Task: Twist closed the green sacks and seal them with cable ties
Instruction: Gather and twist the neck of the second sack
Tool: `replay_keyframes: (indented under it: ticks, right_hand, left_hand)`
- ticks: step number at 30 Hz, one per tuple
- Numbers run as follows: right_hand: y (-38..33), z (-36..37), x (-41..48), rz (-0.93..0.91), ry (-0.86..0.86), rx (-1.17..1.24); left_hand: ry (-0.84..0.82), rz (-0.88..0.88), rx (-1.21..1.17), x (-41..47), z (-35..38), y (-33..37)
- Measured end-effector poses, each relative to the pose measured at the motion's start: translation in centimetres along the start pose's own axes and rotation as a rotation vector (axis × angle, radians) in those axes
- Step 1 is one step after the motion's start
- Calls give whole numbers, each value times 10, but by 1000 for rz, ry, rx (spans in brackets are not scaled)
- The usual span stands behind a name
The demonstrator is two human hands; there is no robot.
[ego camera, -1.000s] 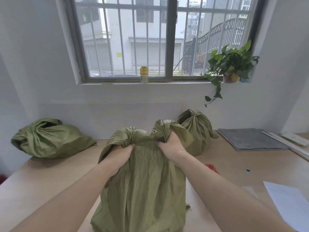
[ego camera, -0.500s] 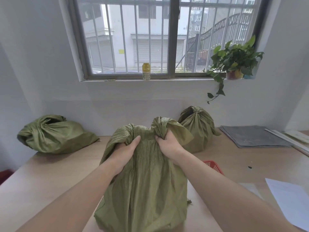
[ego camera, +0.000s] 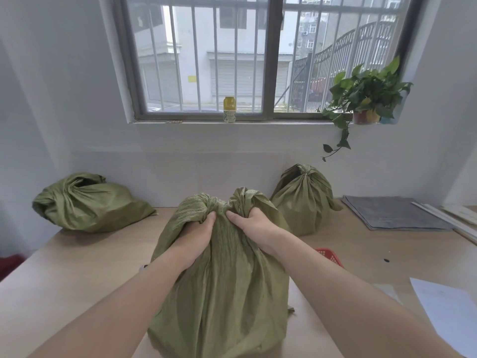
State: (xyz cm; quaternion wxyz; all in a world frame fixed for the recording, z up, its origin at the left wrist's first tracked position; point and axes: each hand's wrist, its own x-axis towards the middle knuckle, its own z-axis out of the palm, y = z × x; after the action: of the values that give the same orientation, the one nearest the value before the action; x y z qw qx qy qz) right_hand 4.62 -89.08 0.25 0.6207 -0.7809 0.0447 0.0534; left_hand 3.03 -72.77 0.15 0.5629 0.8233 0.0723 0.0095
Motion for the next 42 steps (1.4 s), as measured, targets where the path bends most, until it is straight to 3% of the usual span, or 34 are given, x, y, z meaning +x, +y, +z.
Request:
replay_keyframes:
  ticks: [13, 28, 36, 42]
  right_hand:
    - [0, 5, -5, -42, -17, -9]
    - [2, 13, -2, -136, -60, 24]
    - [-1, 16, 0, -112, -74, 1]
    - [-4, 18, -2, -88, -88, 35]
  left_hand:
    - [62, -13, 36, 3, 12, -6]
    - [-119, 184, -64, -2, 20, 6]
    - [-170, 220, -144, 2, 23, 12]
    - [-190, 138, -219, 8, 21, 11]
